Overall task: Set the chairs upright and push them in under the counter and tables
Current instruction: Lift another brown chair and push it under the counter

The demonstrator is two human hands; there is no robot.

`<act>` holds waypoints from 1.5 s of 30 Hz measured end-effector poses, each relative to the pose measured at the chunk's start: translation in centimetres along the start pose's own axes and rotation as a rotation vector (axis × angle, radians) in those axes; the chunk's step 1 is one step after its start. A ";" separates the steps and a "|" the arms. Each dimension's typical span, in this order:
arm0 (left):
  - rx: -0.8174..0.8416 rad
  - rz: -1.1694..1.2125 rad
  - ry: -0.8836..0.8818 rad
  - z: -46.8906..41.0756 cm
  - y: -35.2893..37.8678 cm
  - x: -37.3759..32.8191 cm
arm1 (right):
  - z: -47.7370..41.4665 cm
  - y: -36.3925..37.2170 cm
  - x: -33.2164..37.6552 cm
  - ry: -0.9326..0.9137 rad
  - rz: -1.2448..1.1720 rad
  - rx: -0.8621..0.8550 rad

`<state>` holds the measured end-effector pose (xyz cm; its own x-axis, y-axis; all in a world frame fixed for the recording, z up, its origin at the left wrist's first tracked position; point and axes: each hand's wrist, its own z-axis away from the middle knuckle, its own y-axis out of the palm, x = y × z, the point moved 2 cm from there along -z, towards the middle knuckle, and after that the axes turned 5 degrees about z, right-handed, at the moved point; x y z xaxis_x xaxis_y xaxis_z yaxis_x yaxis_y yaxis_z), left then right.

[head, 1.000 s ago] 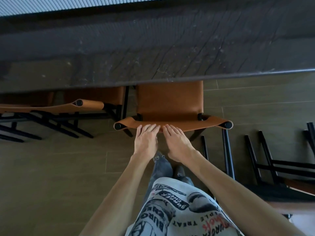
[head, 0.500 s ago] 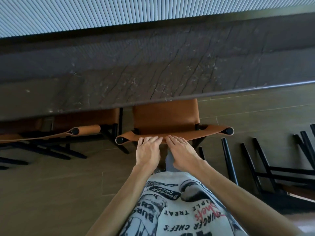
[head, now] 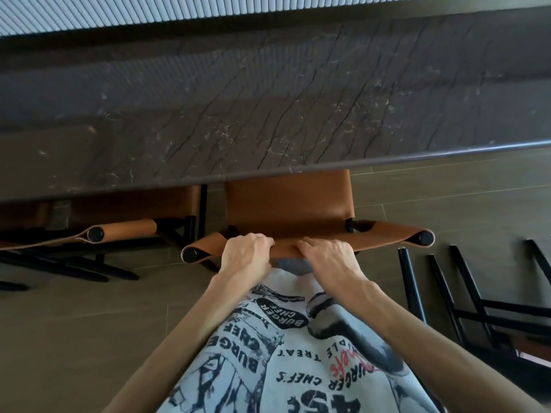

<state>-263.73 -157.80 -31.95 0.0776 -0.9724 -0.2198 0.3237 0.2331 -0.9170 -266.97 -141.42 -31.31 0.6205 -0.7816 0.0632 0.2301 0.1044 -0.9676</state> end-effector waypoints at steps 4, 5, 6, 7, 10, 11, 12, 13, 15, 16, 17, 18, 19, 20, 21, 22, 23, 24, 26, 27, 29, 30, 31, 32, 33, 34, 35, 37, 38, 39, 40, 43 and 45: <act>0.053 -0.023 -0.019 0.0 -0.4 -0.2 | 0.1 -0.7 0.1 0.024 -0.030 0.048; 0.061 -0.026 -0.022 0.0 -0.3 -0.2 | 0.1 -0.8 0.0 0.038 -0.046 0.061; 0.065 -0.030 -0.019 0.0 -0.2 -0.3 | 0.0 -0.7 0.0 0.049 -0.067 0.066; 0.067 -0.032 -0.013 0.0 -0.2 -0.4 | 0.0 -0.6 0.0 0.060 -0.087 0.070; 0.061 -0.056 -0.001 -0.7 -0.5 -0.4 | -0.2 -1.2 -0.2 0.108 -0.102 0.036; 0.065 -0.060 -0.004 -1.0 -0.9 -0.4 | -0.3 -1.4 -0.4 0.118 -0.095 0.017; 0.064 -0.066 -0.007 -1.1 -1.2 -0.4 | -0.5 -1.6 -0.5 0.124 -0.093 0.003; 0.060 -0.071 -0.009 -1.4 -1.5 -0.4 | -0.8 -1.8 -0.5 0.129 -0.094 -0.005; 0.059 -0.059 -0.014 -2.1 -2.1 -0.1 | -1.6 -1.9 -0.5 0.126 -0.094 -0.013; 0.058 -0.054 -0.020 -2.4 -2.4 0.1 | -2.0 -2.0 -0.5 0.119 -0.091 -0.017; 0.057 -0.057 -0.024 -2.6 -2.6 0.3 | -2.5 -2.1 -0.5 0.114 -0.089 -0.016; 0.057 -0.059 -0.028 -2.9 -2.8 0.5 | -2.8 -2.3 -0.6 0.110 -0.085 -0.013; 0.054 -0.056 -0.029 -3.1 -3.0 0.7 | -3.2 -2.5 -0.7 0.106 -0.078 -0.012; 0.049 -0.051 -0.027 -3.2 -3.2 0.8 | -3.5 -2.7 -0.7 0.105 -0.071 -0.010; 0.041 -0.046 -0.026 -3.4 -3.4 1.0 | -3.8 -2.9 -0.8 0.106 -0.070 -0.006; 0.032 -0.041 -0.029 -3.5 -3.5 1.1 | -4.1 -3.0 -0.8 0.107 -0.080 0.002; 0.025 -0.036 -0.033 -3.5 -3.7 1.2 | -4.4 -3.0 -0.8 0.108 -0.096 0.007; 0.021 -0.032 -0.036 -3.5 -3.7 1.4 | -4.6 -3.1 -0.7 0.108 -0.116 0.008; 0.016 -0.038 -0.041 -3.8 -4.0 1.9 | -5.1 -3.5 -0.6 0.107 -0.140 0.002; 0.016 -0.039 -0.044 -4.0 -4.2 2.1 | -5.3 -3.8 -0.6 0.107 -0.147 0.000; 0.007 -0.032 -0.042 -4.5 -4.6 2.4 | -5.9 -4.2 -0.6 0.102 -0.155 -0.006; 0.006 -0.032 -0.039 -4.8 -4.8 2.5 | -6.2 -4.4 -0.7 0.100 -0.159 -0.009; 0.005 -0.032 -0.041 -5.0 -5.0 2.6 | -6.4 -4.6 -0.7 0.099 -0.162 -0.011; 0.001 -0.034 -0.039 -5.2 -5.3 2.7 | -6.7 -4.8 -0.8 0.099 -0.163 -0.018; -0.004 -0.037 -0.035 -5.5 -5.5 2.9 | -7.0 -4.9 -0.8 0.098 -0.163 -0.023; -0.009 -0.040 -0.032 -5.7 -5.6 3.1 | -7.3 -5.0 -0.8 0.098 -0.164 -0.022; -0.013 -0.045 -0.031 -5.9 -5.8 3.4 | -7.6 -5.2 -0.7 0.101 -0.166 -0.020; -0.012 -0.045 -0.036 -6.2 -6.2 3.7 | -8.1 -5.4 -0.6 0.103 -0.169 -0.014; -0.010 -0.042 -0.035 -6.3 -6.3 3.8 | -8.2 -5.5 -0.6 0.103 -0.171 -0.013; -0.010 -0.040 -0.034 -6.4 -6.4 3.9 | -8.4 -5.6 -0.6 0.102 -0.174 -0.014; -0.008 -0.038 -0.032 -6.5 -6.4 3.9 | -8.5 -5.7 -0.7 0.105 -0.178 -0.014; 0.004 -0.042 -0.024 -6.8 -6.4 4.0 | -8.6 -5.7 -0.7 0.115 -0.174 -0.014; 0.004 -0.045 -0.020 -6.8 -6.4 4.0 | -8.6 -5.6 -0.7 0.123 -0.181 -0.012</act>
<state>-271.88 -163.19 -29.25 0.0819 -0.9818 -0.1712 0.3315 0.1889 -0.9244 -275.11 -146.78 -28.04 0.4734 -0.8563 0.2066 0.3203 -0.0512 -0.9459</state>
